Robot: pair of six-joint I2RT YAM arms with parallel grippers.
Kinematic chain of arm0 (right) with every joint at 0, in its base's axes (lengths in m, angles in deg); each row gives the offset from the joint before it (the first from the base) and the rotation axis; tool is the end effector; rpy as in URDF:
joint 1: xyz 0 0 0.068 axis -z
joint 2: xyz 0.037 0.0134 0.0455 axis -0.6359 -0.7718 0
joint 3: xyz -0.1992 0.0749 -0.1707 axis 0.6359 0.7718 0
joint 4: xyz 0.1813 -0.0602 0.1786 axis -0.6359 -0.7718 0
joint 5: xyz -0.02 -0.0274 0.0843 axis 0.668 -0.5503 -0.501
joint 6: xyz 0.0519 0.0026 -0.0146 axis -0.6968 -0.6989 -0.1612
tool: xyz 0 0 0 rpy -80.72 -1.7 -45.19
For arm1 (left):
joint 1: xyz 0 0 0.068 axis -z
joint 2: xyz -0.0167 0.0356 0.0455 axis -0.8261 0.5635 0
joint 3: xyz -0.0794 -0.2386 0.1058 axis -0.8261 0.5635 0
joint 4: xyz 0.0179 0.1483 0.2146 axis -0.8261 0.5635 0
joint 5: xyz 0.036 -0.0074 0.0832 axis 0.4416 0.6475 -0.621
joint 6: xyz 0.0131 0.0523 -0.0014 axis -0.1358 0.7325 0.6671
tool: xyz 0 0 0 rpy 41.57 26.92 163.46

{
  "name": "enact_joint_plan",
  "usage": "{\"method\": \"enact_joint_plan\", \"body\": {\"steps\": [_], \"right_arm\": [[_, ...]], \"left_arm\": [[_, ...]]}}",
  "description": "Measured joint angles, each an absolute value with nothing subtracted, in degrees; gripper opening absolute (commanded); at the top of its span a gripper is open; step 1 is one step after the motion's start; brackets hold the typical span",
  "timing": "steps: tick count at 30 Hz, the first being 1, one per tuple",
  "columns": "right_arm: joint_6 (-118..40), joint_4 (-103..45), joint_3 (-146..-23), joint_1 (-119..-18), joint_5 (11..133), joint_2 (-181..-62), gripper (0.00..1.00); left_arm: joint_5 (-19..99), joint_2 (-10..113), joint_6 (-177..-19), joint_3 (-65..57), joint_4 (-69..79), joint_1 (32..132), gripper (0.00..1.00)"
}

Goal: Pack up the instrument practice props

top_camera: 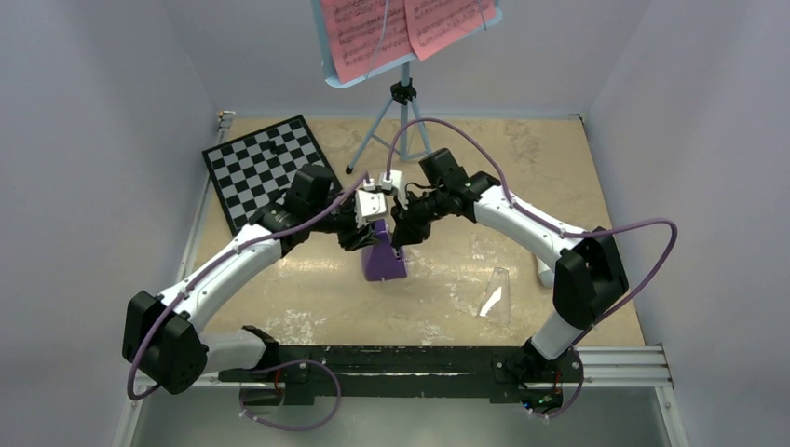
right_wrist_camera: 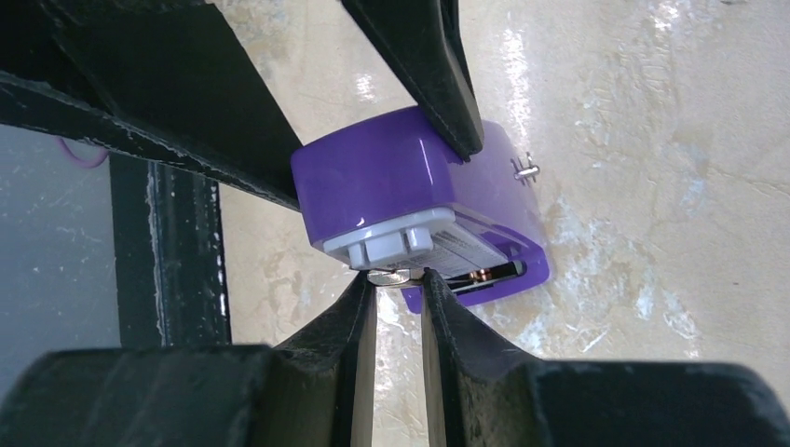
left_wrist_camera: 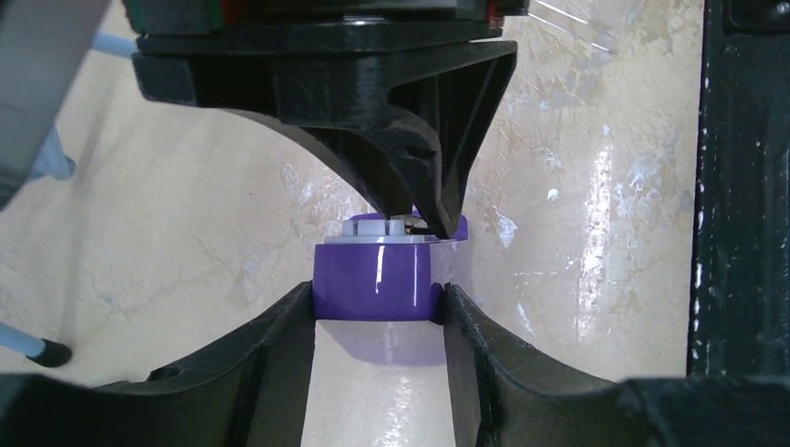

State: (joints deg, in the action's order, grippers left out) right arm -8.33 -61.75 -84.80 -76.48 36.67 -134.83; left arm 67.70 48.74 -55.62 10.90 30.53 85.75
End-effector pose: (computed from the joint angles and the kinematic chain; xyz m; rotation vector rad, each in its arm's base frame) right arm 0.2683 0.2323 0.2760 -1.4833 1.8900 1.0160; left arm 0.2254 -0.1548 0.2951 1.3769 1.6901 -0.6966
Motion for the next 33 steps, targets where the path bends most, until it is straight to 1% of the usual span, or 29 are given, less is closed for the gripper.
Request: {"method": "enact_joint_plan", "body": {"steps": [11, 17, 19, 20, 28, 33], "right_arm": [[-8.26, -64.7, -85.01, -77.72, 33.13, -134.74, 0.0], [-8.24, -67.24, -85.25, -77.72, 31.84, -134.74, 0.0], [-8.37, -67.83, -85.32, -77.77, 31.04, -134.72, 0.13], [-8.57, -67.94, -85.39, -77.85, 30.69, -134.72, 0.17], [-7.28, -68.81, -85.47, -78.42, 30.55, -134.13, 0.32], [-4.24, -70.39, -85.17, -76.7, 31.47, -132.49, 0.45]], "left_arm": [[73.38, 44.37, -38.35, 13.74, 34.51, 85.44, 0.0], [73.47, 44.46, -33.85, 13.65, 34.95, 85.22, 0.0], [73.44, 44.68, -33.85, 13.61, 34.71, 85.22, 0.0], [73.44, 44.74, -34.02, 13.59, 34.55, 85.22, 0.0], [73.23, 45.14, -34.61, 13.28, 34.42, 85.22, 0.0], [73.25, 45.14, -34.52, 13.22, 34.58, 85.16, 0.0]]}}
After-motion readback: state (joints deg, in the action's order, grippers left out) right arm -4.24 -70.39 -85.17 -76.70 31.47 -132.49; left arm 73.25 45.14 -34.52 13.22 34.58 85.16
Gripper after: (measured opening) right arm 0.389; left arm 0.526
